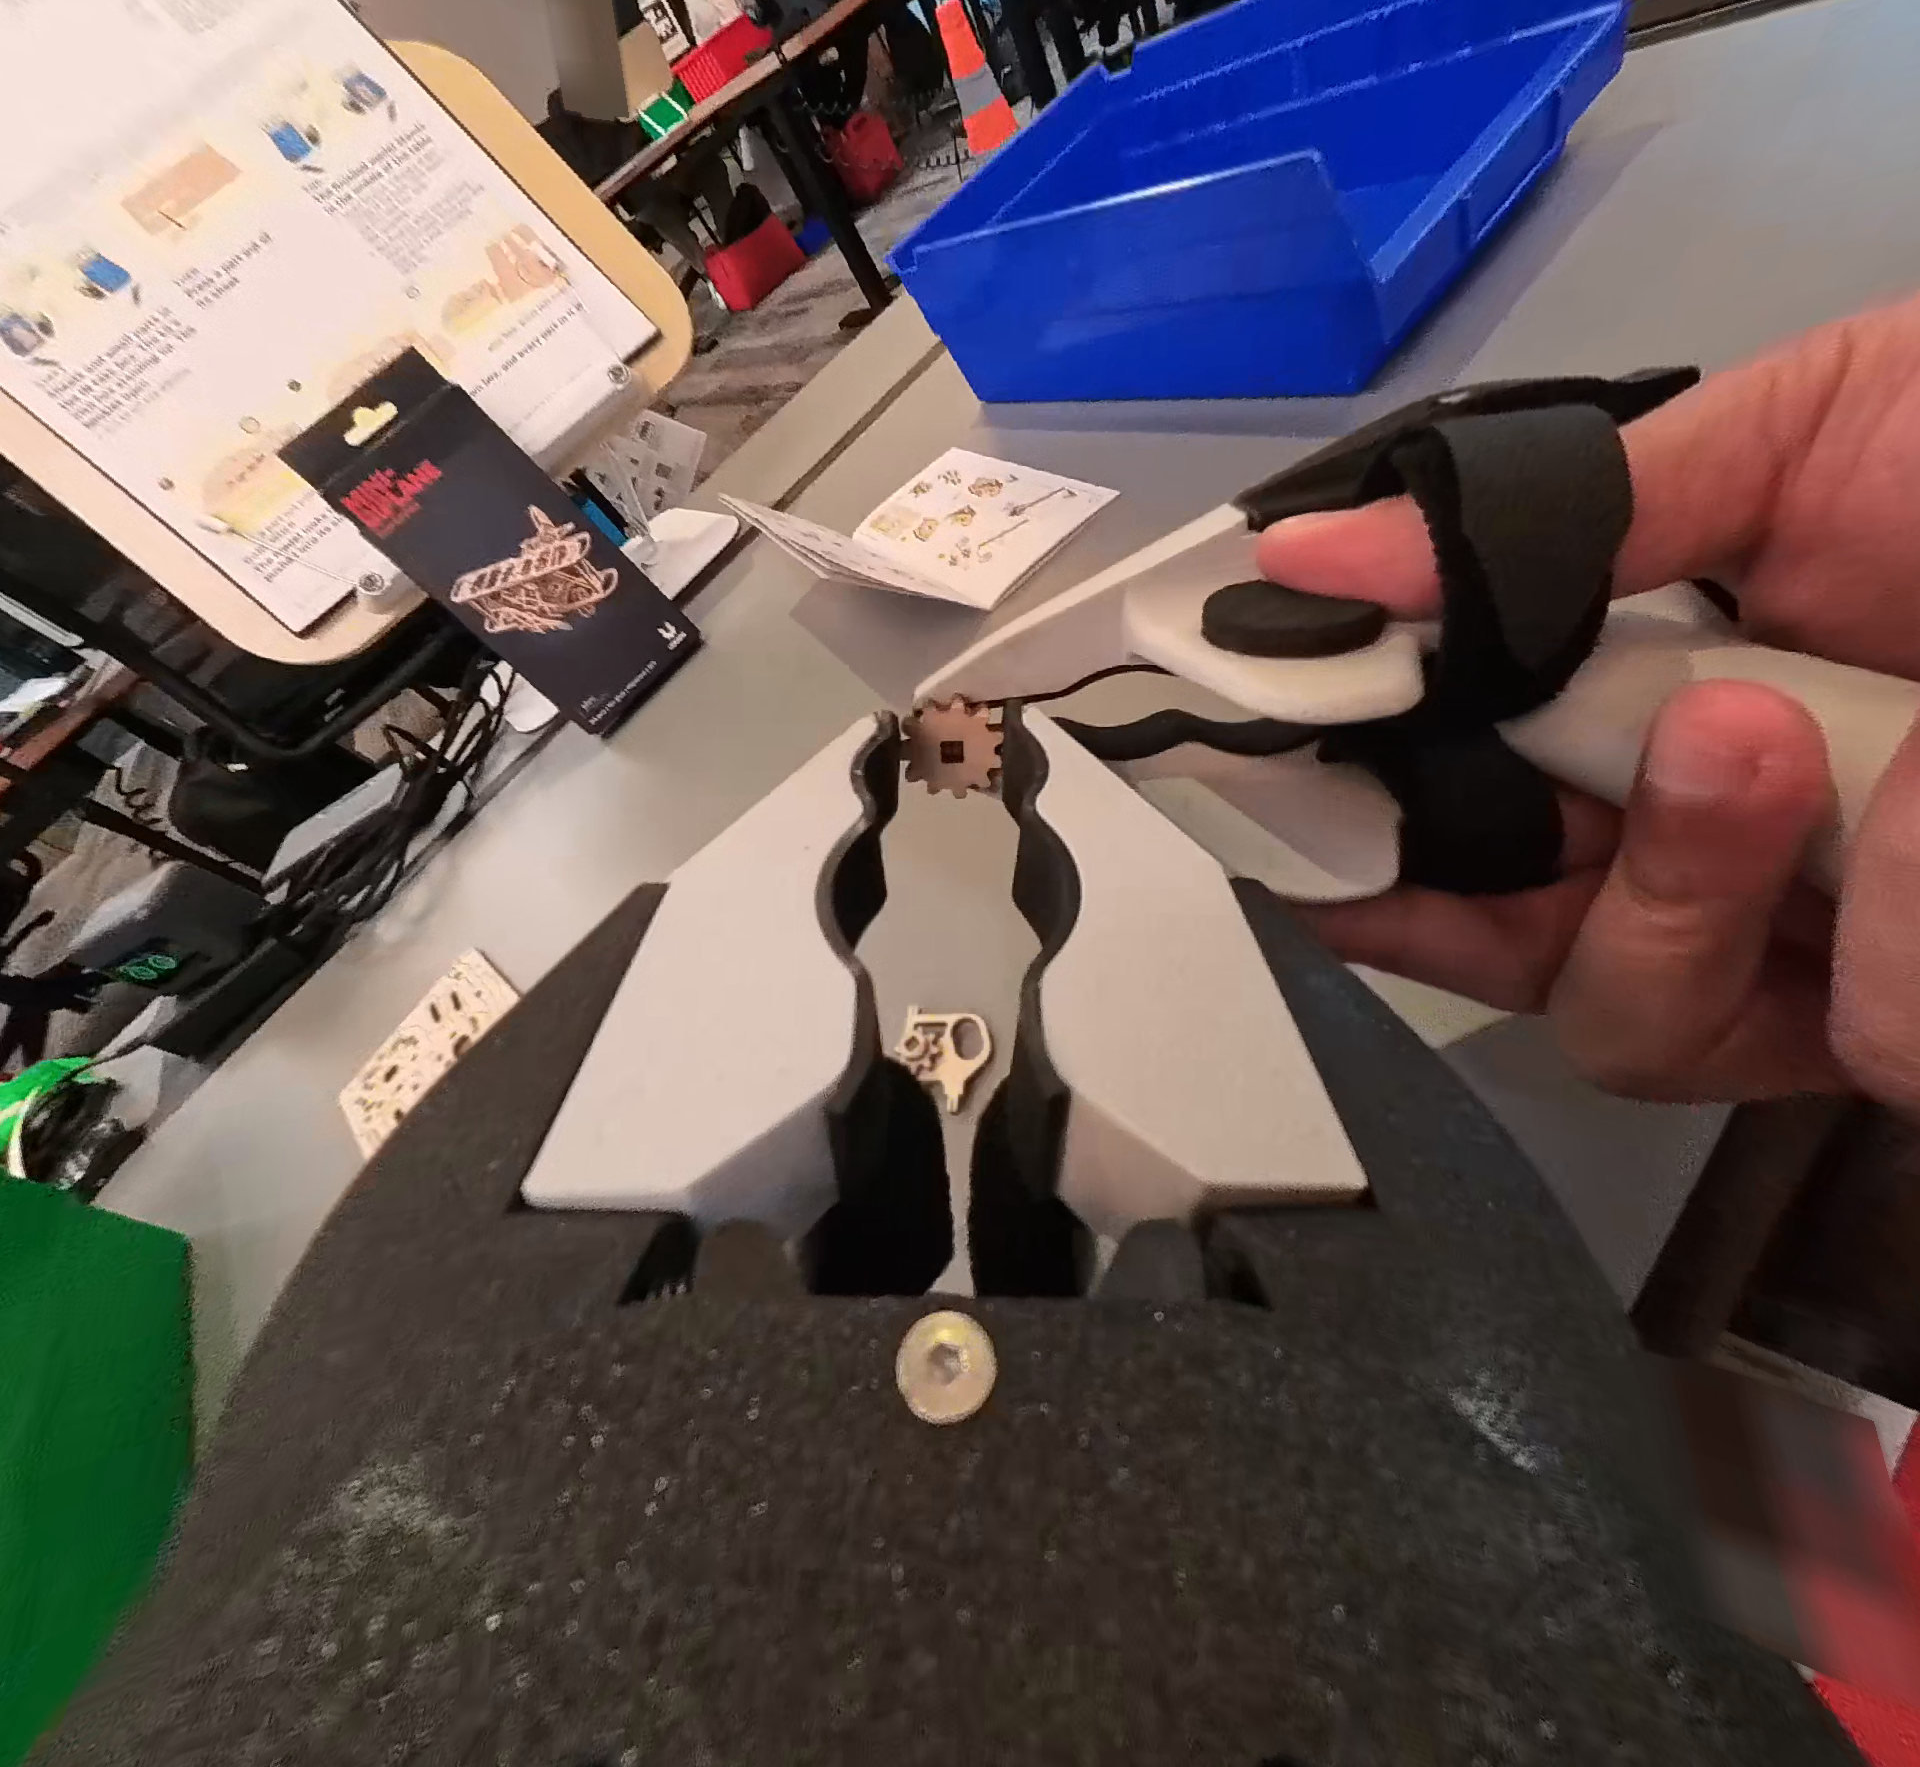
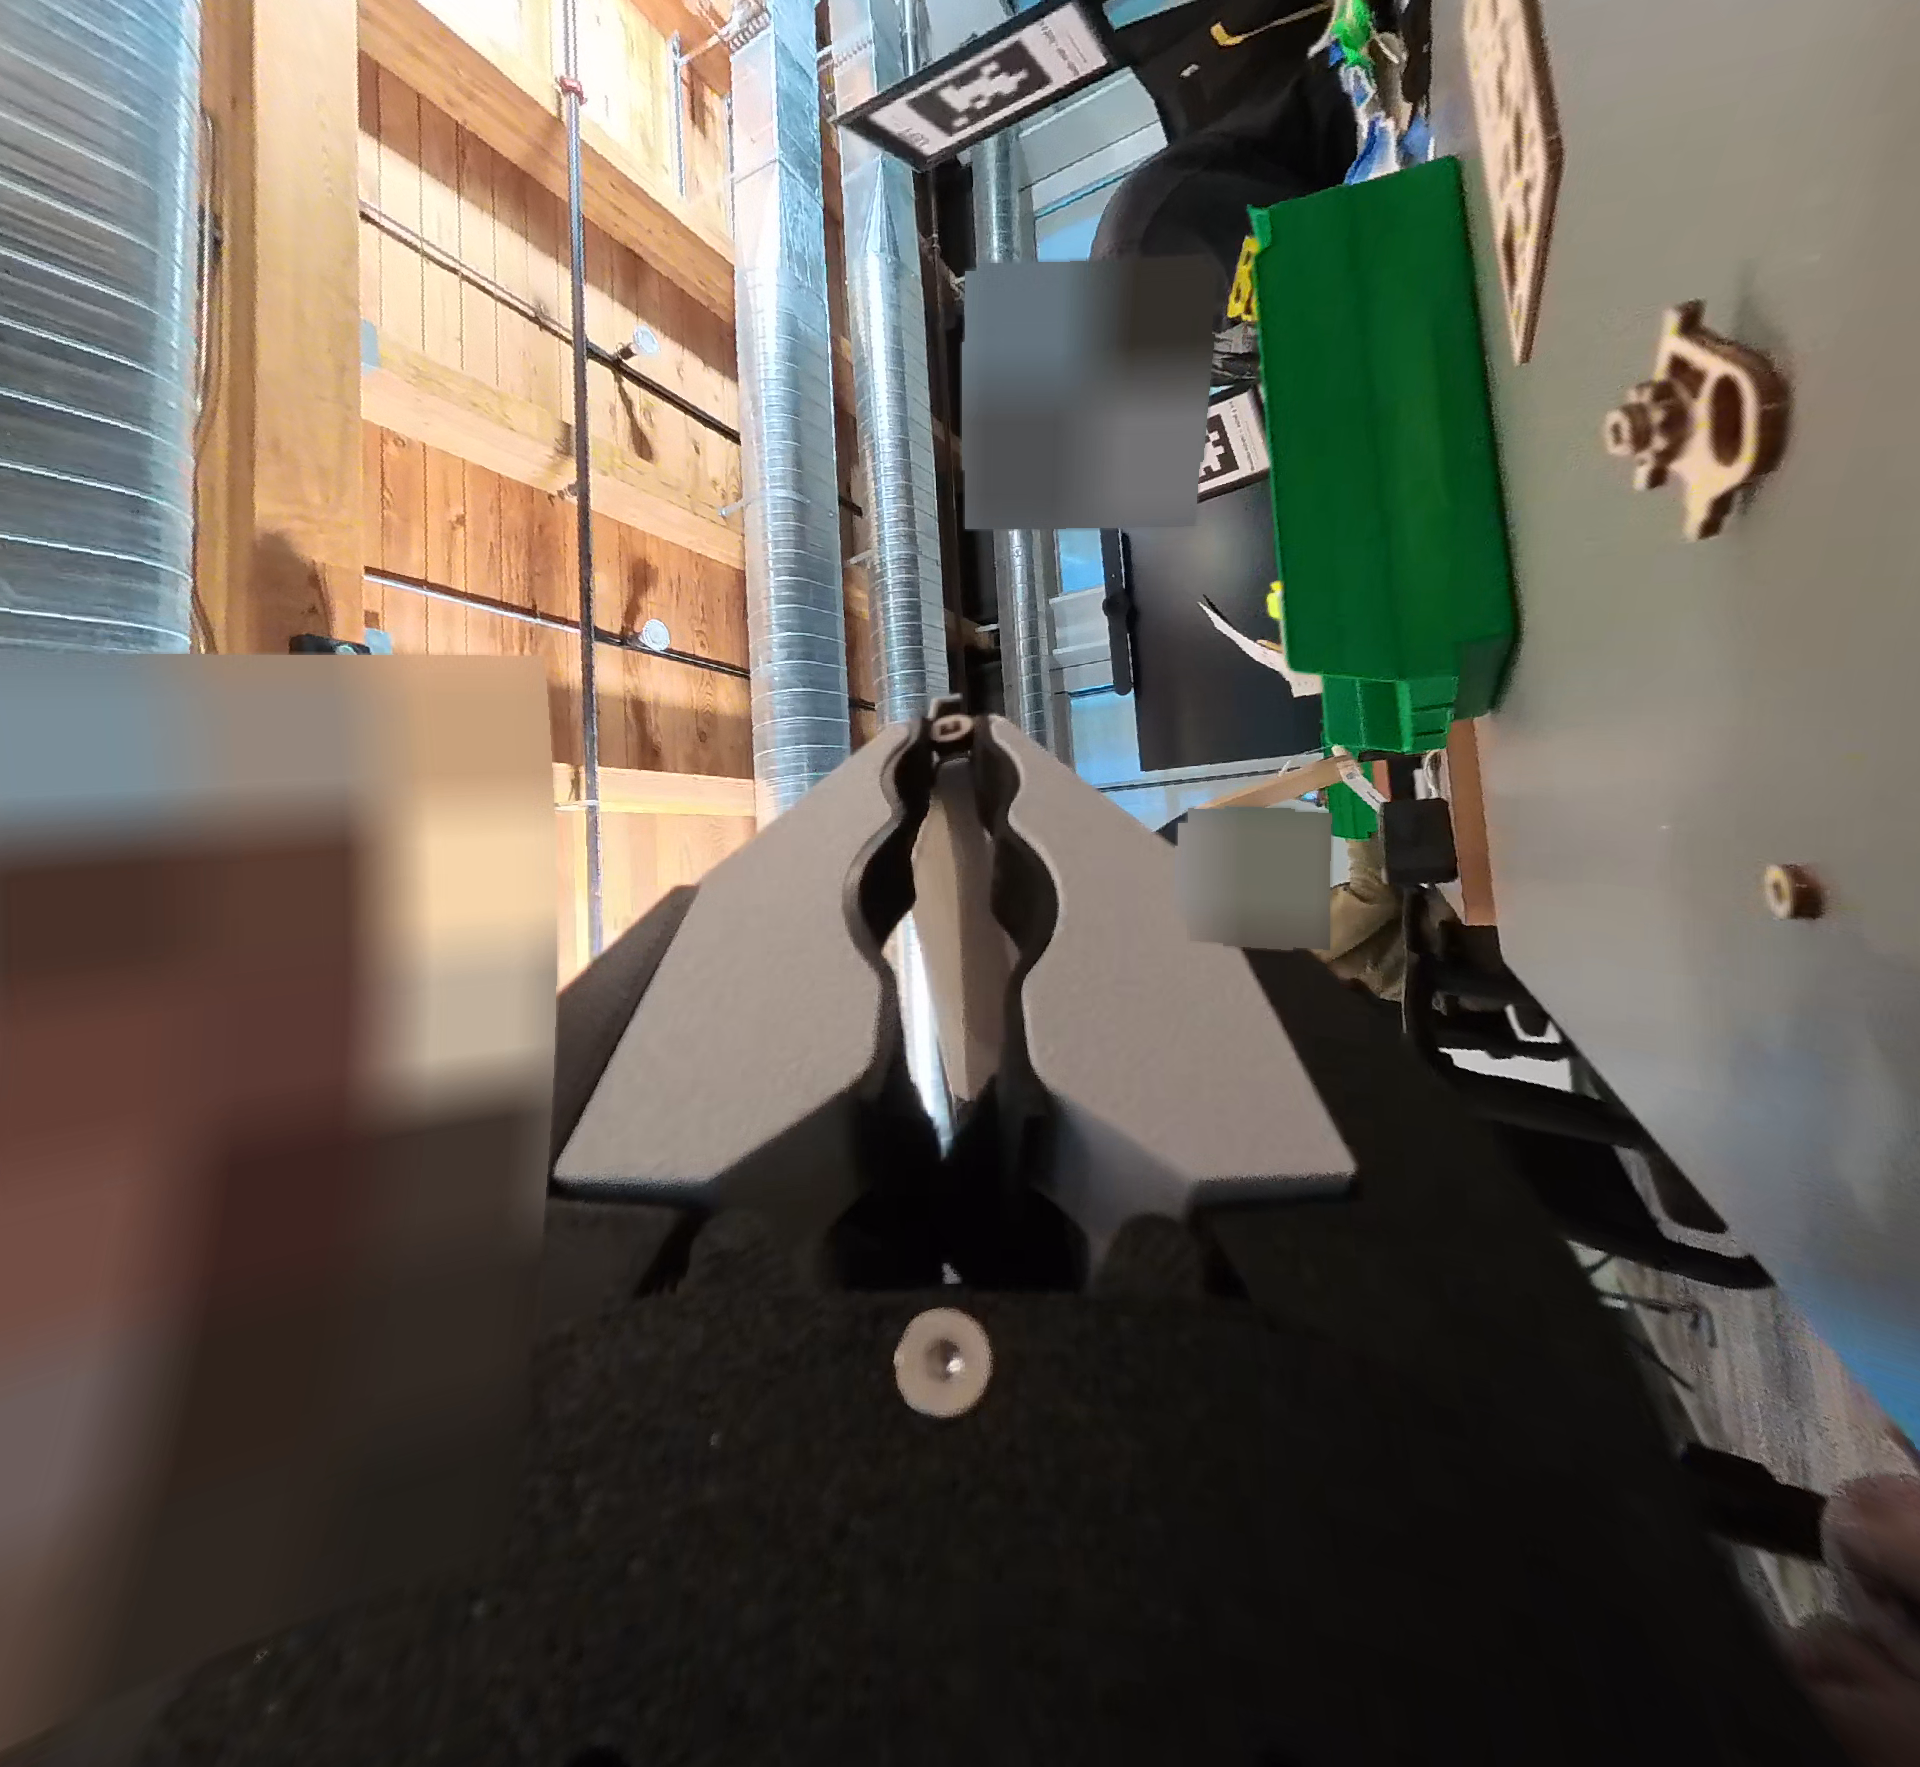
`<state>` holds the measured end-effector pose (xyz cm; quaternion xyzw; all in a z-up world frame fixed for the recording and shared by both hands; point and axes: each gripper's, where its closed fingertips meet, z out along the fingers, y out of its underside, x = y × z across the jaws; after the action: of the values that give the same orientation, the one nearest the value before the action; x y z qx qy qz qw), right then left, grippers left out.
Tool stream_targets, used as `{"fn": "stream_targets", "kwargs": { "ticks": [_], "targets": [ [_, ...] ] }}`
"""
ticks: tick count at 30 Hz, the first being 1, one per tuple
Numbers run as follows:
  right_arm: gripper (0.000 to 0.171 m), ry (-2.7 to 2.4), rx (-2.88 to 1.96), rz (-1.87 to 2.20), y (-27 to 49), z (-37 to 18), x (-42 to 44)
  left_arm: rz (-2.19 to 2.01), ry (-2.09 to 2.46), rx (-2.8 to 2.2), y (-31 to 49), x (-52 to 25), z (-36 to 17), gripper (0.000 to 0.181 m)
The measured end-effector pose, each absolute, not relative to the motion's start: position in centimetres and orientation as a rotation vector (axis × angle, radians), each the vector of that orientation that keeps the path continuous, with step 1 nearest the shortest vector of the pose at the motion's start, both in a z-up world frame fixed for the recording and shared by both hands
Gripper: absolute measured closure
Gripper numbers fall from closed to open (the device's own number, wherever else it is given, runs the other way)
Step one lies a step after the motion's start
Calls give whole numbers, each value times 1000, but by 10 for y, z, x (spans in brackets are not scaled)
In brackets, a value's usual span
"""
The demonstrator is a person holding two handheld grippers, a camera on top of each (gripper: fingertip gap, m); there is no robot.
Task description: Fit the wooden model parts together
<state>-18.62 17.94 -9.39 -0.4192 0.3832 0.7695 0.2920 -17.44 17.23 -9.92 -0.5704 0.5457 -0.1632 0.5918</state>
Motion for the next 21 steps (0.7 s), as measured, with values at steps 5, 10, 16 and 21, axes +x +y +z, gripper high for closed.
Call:
{"fn": "stream_targets", "kwargs": {
  "ticks": [5, 10, 16, 21],
  "targets": [
    [165, 991, -1125, 2056, 179, -88, -189, -309, 1293, -1276, 172, -178, -93, 164],
    [166, 981, -1129, 2069, 181, -89, -191, -271, 1309, -1266, 174, -180, -94, 165],
    [166, 952, -1167, 2053, 182, -89, -192, -260, 1316, -1260, 174, -182, -93, 165],
    [166, 915, -1190, 2038, 183, -86, -194, -256, 1310, -1261, 175, -183, -91, 165]
  ]
}}
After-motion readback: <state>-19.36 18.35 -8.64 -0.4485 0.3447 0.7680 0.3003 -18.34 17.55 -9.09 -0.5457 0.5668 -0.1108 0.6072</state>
